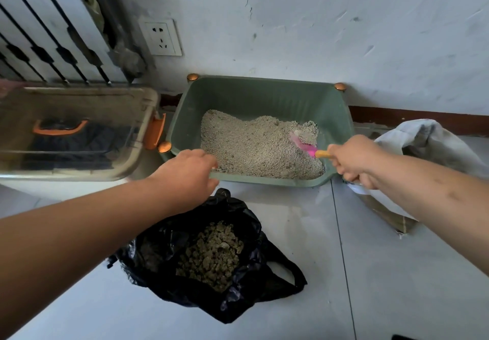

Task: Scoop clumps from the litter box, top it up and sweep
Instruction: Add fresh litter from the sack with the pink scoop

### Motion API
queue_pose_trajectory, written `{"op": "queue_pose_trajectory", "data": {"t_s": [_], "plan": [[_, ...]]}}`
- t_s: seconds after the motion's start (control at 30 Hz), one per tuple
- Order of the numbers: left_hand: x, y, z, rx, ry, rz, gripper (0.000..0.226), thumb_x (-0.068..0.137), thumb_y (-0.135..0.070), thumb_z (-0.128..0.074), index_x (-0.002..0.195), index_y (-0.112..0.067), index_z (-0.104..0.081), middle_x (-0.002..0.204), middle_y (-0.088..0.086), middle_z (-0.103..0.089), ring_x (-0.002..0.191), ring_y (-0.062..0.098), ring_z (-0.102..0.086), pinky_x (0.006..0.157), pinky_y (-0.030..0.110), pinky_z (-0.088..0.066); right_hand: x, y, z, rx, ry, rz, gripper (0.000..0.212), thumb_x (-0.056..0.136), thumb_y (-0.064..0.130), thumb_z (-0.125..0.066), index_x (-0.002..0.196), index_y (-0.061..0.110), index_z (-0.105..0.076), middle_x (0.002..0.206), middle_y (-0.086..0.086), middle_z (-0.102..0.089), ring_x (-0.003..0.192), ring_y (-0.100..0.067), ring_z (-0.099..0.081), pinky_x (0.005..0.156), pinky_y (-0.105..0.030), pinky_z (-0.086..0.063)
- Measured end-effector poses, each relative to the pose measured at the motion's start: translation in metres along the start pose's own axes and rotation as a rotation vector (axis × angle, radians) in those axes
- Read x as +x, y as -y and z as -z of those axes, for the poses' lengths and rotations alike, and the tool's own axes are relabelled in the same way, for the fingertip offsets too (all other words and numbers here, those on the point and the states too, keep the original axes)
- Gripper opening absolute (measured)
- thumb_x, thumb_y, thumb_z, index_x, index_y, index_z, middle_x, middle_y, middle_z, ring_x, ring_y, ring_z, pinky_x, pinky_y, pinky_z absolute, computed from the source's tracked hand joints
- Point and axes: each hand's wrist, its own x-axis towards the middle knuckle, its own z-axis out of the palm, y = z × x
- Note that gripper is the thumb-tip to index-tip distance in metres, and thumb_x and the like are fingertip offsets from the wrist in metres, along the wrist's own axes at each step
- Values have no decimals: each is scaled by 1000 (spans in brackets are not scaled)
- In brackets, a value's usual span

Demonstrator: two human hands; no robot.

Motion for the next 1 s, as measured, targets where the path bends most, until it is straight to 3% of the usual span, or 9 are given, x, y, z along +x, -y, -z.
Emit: {"op": "queue_pose_trajectory", "data": {"t_s": [0.1, 0.4, 0.5, 0.57, 0.63, 0.7, 0.87, 1.0], "plan": [[1, -4, -4, 11, 16, -24, 45, 101, -34, -47, 143, -20, -46, 143, 3, -47, 137, 22, -38, 112, 37, -34, -9, 1, -1, 147, 156, -102, 32, 100, 17, -39, 72, 11, -52, 63, 0, -33, 26, -3, -22, 29, -12, -10], [8, -22, -10, 30, 14, -81, 45, 101, -37, -46, 143, -21, -46, 144, 2, -47, 139, 21, -36, 113, 37, -33, -31, -5, 18, 148, 216, -132, 30, 100, 20, -37, 77, 12, -54, 61, 2, -26, 33, -3, -19, 30, -12, -11], [8, -27, -12, 40, 23, -91, 46, 101, -38, -47, 145, -22, -44, 146, 1, -45, 140, 21, -35, 114, 37, -33, -35, -13, 25, 24, 96, 16, 23, 98, 23, -42, 84, 8, -52, 62, -5, -34, 45, -12, -24, 34, -19, -17], [8, -33, -14, 47, 33, -107, 47, 101, -38, -47, 145, -22, -44, 146, 1, -45, 140, 21, -35, 113, 37, -33, -40, -26, 31, -287, -58, 227, 33, 98, 27, -44, 83, 1, -58, 65, -18, -49, 52, -23, -37, 45, -28, -28], [8, -42, -16, 47, 47, -127, 45, 101, -36, -46, 144, -22, -45, 146, 1, -46, 139, 20, -36, 114, 37, -33, -52, -44, 35, -401, -190, 386, 32, 98, 32, -45, 90, 7, -64, 76, -15, -62, 65, -28, -50, 57, -33, -33], [9, -55, -18, 46, 53, -161, 43, 101, -33, -46, 143, -23, -46, 144, 0, -48, 138, 19, -38, 115, 37, -33, -68, -65, 39, -226, -261, 446, 21, 98, 33, -45, 102, 22, -63, 80, -1, -63, 74, -21, -55, 63, -32, -38], [13, -96, -23, 46, 40, -280, 45, 102, -36, -47, 145, -26, -43, 147, -4, -44, 140, 17, -36, 117, 37, -30, -88, -125, 51, 101, -391, 440, 25, 101, 28, -43, 122, 24, -57, 94, 11, -62, 83, -3, -56, 72, -21, -43], [13, -113, -26, 50, 30, -335, 45, 102, -39, -46, 146, -27, -42, 145, -5, -44, 137, 15, -37, 115, 35, -31, -90, -165, 59, 296, -445, 363, 23, 101, 27, -44, 119, 29, -59, 69, 16, -56, 64, -5, -49, 59, -27, -40]]}}
